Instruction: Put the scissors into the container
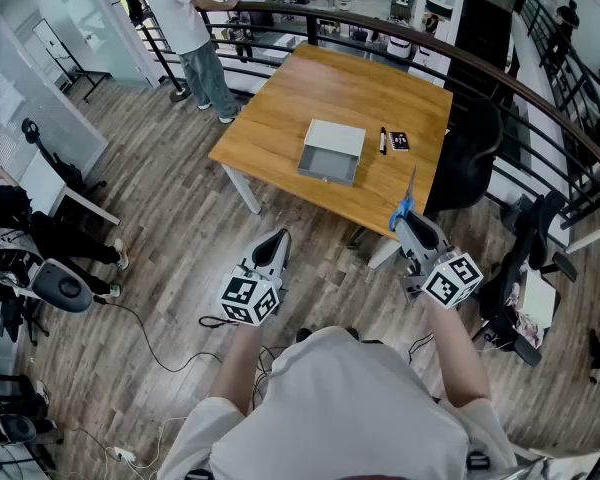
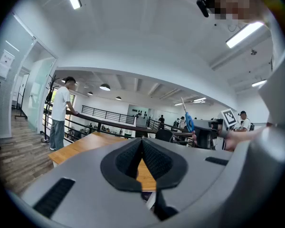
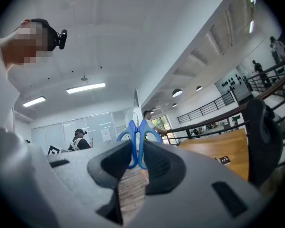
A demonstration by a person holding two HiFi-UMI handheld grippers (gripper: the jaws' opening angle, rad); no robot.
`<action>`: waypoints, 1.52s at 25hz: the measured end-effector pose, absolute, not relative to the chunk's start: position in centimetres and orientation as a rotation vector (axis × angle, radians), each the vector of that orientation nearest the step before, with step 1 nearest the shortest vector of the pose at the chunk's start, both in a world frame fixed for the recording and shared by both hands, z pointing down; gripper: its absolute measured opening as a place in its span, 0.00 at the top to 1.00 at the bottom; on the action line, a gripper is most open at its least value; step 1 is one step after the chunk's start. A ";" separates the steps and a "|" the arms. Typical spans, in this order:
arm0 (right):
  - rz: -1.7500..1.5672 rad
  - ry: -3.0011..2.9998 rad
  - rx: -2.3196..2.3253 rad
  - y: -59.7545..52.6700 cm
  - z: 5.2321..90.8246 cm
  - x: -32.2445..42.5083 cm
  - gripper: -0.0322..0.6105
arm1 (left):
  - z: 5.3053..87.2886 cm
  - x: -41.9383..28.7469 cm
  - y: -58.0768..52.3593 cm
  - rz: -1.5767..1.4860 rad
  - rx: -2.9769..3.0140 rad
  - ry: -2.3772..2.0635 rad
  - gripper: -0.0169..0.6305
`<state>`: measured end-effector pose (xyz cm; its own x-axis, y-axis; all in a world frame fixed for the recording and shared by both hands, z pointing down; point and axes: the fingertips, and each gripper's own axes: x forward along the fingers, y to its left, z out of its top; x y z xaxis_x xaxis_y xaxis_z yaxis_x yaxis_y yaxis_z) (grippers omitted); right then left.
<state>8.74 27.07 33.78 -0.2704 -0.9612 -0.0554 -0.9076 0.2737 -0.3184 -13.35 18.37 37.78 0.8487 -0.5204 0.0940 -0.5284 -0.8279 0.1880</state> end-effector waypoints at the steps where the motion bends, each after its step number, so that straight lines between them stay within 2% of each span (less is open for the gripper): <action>1: -0.329 2.305 -1.731 27.2 33.7 8.7 0.82 | 37.7 -13.4 18.5 0.057 2.819 -0.808 0.98; 21: -0.333 2.303 -1.677 28.4 33.6 8.8 0.82 | 37.9 -13.1 19.8 0.075 2.816 -0.824 0.98; 38: -0.365 2.352 -1.671 30.0 35.5 13.1 0.82 | 39.0 -9.3 22.4 0.092 2.789 -0.877 0.98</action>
